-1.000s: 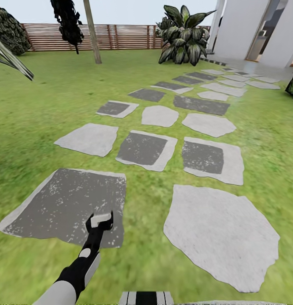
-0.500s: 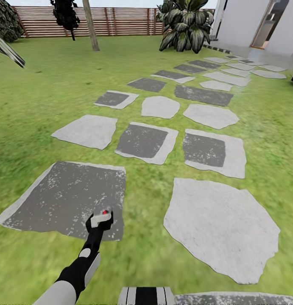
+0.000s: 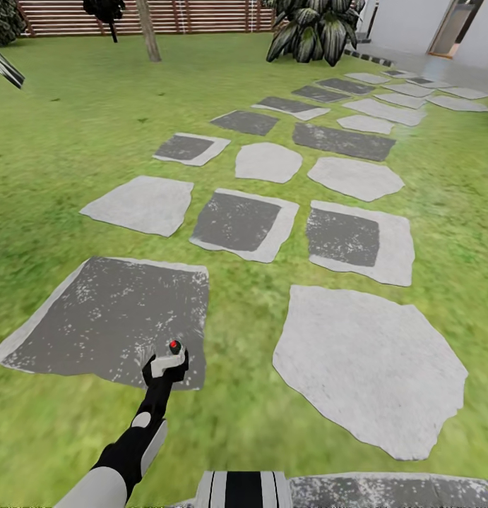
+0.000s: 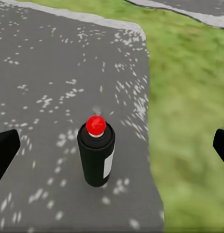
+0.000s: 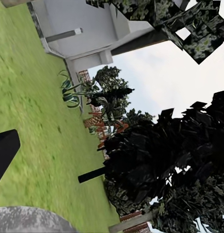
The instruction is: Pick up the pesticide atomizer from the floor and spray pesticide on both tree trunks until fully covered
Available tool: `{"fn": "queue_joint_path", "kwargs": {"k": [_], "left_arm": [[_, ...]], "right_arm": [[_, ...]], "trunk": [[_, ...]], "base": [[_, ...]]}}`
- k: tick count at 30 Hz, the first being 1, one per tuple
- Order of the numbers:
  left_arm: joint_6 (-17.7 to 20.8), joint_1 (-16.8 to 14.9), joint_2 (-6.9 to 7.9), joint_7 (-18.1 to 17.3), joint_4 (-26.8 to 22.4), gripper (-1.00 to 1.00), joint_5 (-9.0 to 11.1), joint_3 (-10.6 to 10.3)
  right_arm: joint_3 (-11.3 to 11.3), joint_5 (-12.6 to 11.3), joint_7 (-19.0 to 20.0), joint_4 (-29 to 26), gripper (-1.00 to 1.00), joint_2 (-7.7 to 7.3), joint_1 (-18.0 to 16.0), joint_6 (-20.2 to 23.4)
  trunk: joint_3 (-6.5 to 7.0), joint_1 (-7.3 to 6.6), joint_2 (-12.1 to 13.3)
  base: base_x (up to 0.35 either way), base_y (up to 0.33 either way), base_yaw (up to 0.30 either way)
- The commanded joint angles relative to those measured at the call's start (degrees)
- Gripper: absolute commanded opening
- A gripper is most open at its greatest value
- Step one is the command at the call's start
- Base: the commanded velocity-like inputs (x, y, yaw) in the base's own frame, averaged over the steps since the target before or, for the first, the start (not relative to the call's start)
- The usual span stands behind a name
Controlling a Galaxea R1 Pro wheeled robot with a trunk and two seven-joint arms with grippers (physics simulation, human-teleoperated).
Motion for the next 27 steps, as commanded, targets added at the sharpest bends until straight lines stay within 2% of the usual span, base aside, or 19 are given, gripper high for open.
{"fn": "queue_joint_path", "kwargs": {"k": [1,7,15,27], "left_arm": [[-0.21,-0.03,-0.03,-0.10,-0.04,1.00,0.30,0.06],[-0.28,-0.03,-0.03,-0.10,-1.66,1.00,0.30,0.09],[-0.30,-0.03,-0.03,-0.10,-4.23,1.00,0.30,0.11],[-0.24,-0.03,-0.03,-0.10,-4.58,1.00,0.22,0.11]], "right_arm": [[-0.41,0.58,0.02,0.08,1.00,0.04,-0.08,-0.20],[-0.41,0.58,0.02,0.07,1.00,0.13,-0.09,-0.20],[-0.41,0.58,0.02,0.07,1.00,0.21,-0.08,-0.20],[-0.41,0.58,0.02,0.07,1.00,0.22,-0.11,-0.19]], "trunk": [[-0.26,0.01,-0.03],[-1.59,0.17,-0.11],[-1.59,0.17,-0.11],[-1.59,0.17,-0.11]], "base": [[0.000,0.000,0.000],[0.000,0.000,0.000],[0.000,0.000,0.000],[0.020,0.000,0.000]]}}
